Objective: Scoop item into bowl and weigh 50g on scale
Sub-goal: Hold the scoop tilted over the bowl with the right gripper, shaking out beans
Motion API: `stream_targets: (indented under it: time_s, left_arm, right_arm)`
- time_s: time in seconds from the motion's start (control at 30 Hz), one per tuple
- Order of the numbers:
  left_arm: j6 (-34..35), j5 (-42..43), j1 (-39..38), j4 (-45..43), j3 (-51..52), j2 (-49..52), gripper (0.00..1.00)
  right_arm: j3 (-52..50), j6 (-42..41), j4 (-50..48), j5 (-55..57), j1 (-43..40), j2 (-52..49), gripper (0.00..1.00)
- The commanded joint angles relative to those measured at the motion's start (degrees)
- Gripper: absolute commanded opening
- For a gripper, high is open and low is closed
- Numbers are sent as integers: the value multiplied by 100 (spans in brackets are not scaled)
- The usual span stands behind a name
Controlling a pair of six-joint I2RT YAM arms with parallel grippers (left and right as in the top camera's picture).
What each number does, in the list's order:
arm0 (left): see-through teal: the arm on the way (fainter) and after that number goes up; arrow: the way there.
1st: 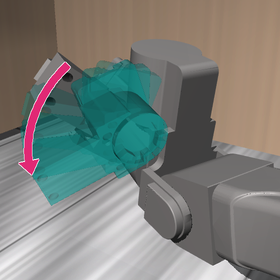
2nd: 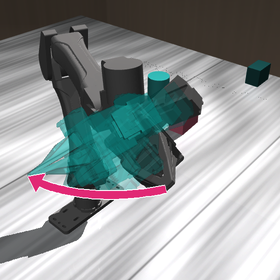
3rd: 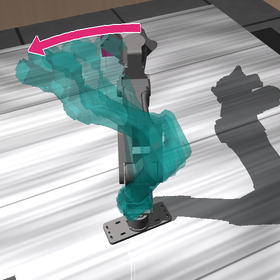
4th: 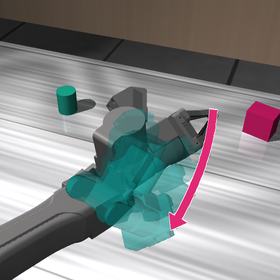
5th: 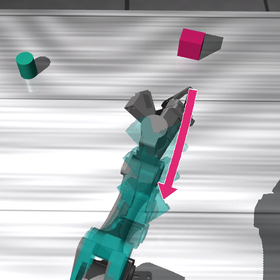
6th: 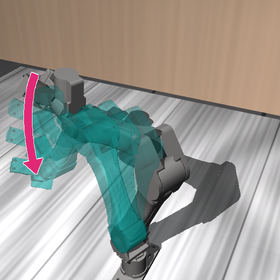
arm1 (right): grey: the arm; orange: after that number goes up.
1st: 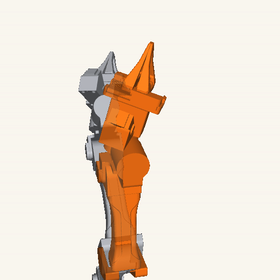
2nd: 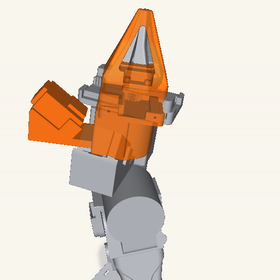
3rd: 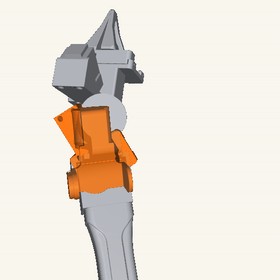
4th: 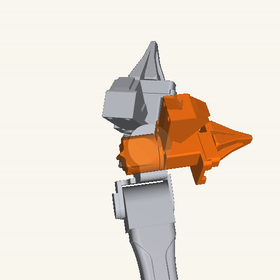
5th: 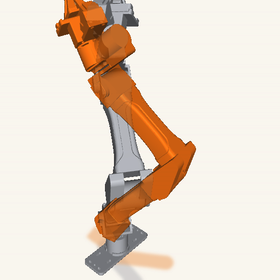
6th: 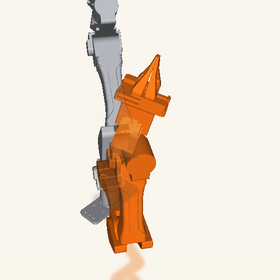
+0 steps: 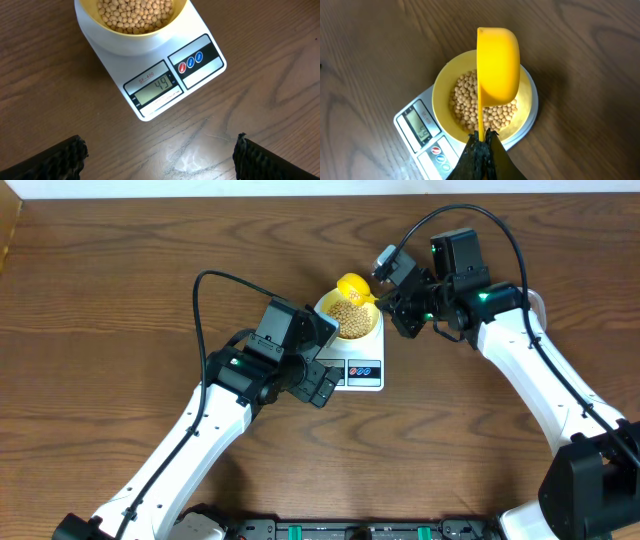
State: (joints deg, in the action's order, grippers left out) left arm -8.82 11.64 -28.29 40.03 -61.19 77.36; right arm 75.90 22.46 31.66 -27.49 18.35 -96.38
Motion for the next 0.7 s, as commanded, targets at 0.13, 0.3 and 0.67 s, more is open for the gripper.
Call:
stream_targets:
  time_s: [0.13, 0.3, 0.67]
  left_arm:
    - [35, -59, -2, 0, 76, 11, 96]
    - [35, -59, -2, 0, 76, 11, 96]
    - [35, -59, -2, 0, 76, 11, 96]
  right_arm:
    - [0, -944, -118, -345, -4, -26, 1]
    - [0, -1005, -127, -763, -151, -4, 1]
    - [0, -1010, -166, -763, -610, 164, 1]
